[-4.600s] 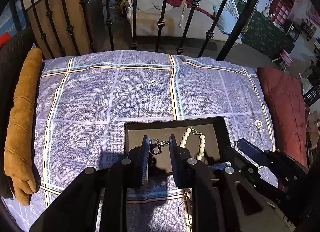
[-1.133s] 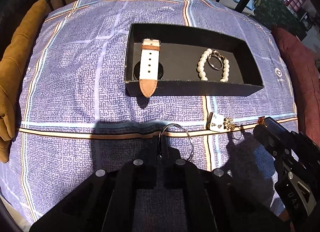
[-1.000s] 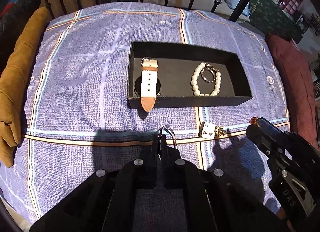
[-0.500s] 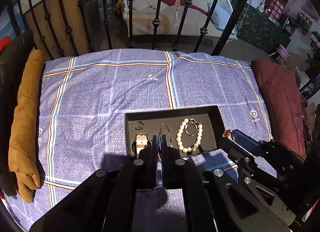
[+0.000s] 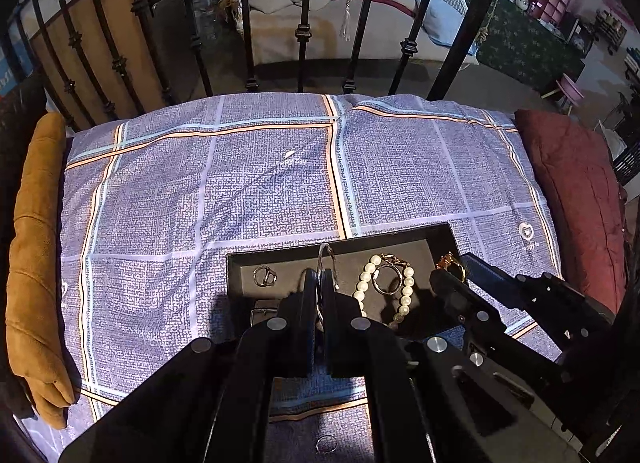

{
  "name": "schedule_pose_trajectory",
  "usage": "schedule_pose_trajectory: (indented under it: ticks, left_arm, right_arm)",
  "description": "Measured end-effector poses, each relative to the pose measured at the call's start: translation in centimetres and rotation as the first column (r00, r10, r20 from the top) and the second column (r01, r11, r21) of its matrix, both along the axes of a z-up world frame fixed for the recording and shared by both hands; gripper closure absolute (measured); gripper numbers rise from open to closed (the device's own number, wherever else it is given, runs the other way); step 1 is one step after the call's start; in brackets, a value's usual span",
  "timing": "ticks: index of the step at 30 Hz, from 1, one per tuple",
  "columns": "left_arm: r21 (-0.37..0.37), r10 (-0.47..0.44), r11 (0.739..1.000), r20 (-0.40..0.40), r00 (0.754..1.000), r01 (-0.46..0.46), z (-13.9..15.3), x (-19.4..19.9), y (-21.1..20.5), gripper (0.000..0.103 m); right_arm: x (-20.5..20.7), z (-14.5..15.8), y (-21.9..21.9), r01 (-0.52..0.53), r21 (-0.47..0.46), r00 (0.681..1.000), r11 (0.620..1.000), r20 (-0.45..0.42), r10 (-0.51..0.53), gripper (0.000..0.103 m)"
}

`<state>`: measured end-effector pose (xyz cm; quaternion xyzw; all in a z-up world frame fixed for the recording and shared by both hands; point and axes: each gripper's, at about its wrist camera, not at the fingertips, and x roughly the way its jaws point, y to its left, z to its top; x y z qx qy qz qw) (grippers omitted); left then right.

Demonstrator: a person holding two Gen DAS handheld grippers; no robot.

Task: Organize jewelry

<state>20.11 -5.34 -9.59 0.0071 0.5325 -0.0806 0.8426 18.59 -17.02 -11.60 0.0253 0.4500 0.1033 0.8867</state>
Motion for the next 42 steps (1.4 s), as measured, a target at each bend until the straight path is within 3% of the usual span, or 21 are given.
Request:
schedule_pose_trajectory:
  ticks: [1,2,3,4,6,11,16,19,22,26,29,31,35,40,42]
  left_arm:
    - [0.006,0.0,1.0,0.0,1.0,0.0,-0.1,0.1,-0.1,0.095]
    - [0.006,0.001,1.0,0.001,1.0,-0.001,-0.2,0.1,-0.1,0.079]
    - [0.009,0.005,1.0,-0.002,1.0,-0.005,-0.2,0.2,-0.1,0.056]
    - [0.016,0.006,1.0,-0.004,1.0,-0.006,-0.3,0.3,-0.1,0.046]
    - [0.033,0.007,0.999,0.011,1.0,-0.008,-0.1,0.3,0.0,0.033]
    - [0.07,0.02,0.997,0.016,1.0,-0.021,0.0,0.2,0.6,0.027]
    - [0.1,0.079,0.991,0.043,0.996,-0.083,1.0,-1.2,4.1,0.017]
    - [0.118,0.107,0.987,0.011,0.994,-0.108,0.5,-3.0,6.5,0.016]
    - [0.074,0.107,0.992,-0.057,0.993,-0.102,-0.9,-5.5,7.8,0.016]
    - [0.005,-0.032,0.999,-0.159,0.987,0.034,-4.2,-9.1,5.3,0.016]
    - [0.03,-0.104,0.993,-0.19,0.976,0.111,-6.9,-10.7,2.9,0.016]
    - [0.082,-0.085,0.991,-0.191,0.978,0.103,-8.2,-10.9,2.3,0.017]
    - [0.084,-0.03,0.995,-0.171,0.985,0.045,-9.0,-10.5,2.3,0.016]
    - [0.158,-0.012,0.987,-0.167,0.986,0.039,-10.0,-10.4,1.0,0.014]
    - [0.18,0.001,0.983,-0.159,0.987,0.028,-10.3,-10.5,0.7,0.015]
  right_arm:
    - [0.1,0.0,0.0,0.0,0.0,1.0,1.0,-0.003,0.0,0.068]
    - [0.3,0.0,-0.1,0.001,0.003,1.0,1.0,-0.002,-0.001,0.054]
    - [0.4,0.1,0.0,0.005,-0.002,1.0,1.0,0.003,-0.005,0.046]
    - [0.3,0.2,0.1,0.005,-0.009,1.0,1.0,0.012,-0.005,0.039]
    - [0.4,0.2,0.2,-0.001,-0.028,1.0,1.0,0.02,0.001,0.039]
    - [0.1,0.2,0.1,-0.007,-0.031,1.0,0.999,0.012,0.007,0.039]
    - [-2.0,0.8,-0.9,0.006,-0.026,1.0,1.0,0.024,-0.005,0.039]
    - [-4.0,0.7,-1.6,0.012,-0.028,1.0,1.0,0.017,-0.011,0.039]
    - [-5.8,-0.5,-1.8,-0.006,-0.016,1.0,1.0,-0.02,0.006,0.039]
    - [-7.5,-3.5,0.2,-0.101,-0.035,0.993,0.994,-0.066,0.098,0.039]
    - [-7.6,-5.6,1.6,-0.15,-0.073,0.985,0.986,-0.098,0.142,0.039]
    - [-7.4,-6.5,2.0,-0.154,-0.086,0.983,0.984,-0.115,0.143,0.041]
    - [-7.1,-7.3,2.2,-0.125,-0.059,0.984,0.99,-0.139,0.116,0.041]
    - [-7.0,-8.1,3.1,-0.115,-0.066,0.984,0.991,-0.145,0.105,0.042]
    - [-7.1,-8.2,3.2,-0.113,-0.097,0.986,0.989,-0.136,0.099,0.051]
